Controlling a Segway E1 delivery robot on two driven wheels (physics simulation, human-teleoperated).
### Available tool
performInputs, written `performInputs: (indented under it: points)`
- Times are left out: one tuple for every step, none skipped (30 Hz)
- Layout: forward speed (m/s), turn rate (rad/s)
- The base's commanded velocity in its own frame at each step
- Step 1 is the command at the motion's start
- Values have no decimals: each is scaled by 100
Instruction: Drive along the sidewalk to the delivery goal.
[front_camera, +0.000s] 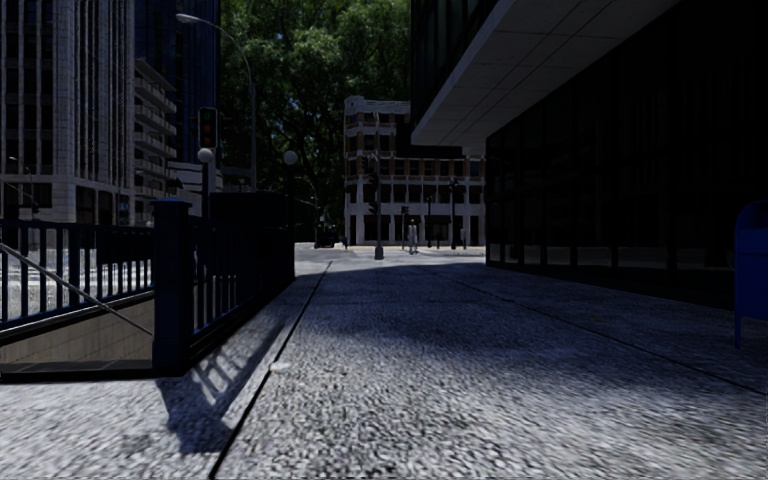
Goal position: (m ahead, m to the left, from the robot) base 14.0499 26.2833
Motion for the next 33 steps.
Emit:
performInputs:
  points:
    - [200, 0]
    - [200, 0]
    - [200, 0]
    - [200, 0]
    - [200, 0]
    - [200, 0]
    - [200, 0]
    - [200, 0]
    - [200, 0]
    - [200, 0]
    - [200, 0]
    - [200, 0]
    - [200, 0]
    - [200, 0]
    - [200, 0]
    - [200, 0]
    - [200, 0]
    - [200, 0]
    - [200, 0]
    - [200, 0]
    - [200, 0]
    - [200, 0]
    - [200, 0]
    - [200, 0]
    - [200, 0]
    - [200, 0]
    - [200, 0]
    - [200, 0]
    - [200, 0]
    - [200, 0]
    - [200, 0]
    - [200, 0]
    - [200, 0]
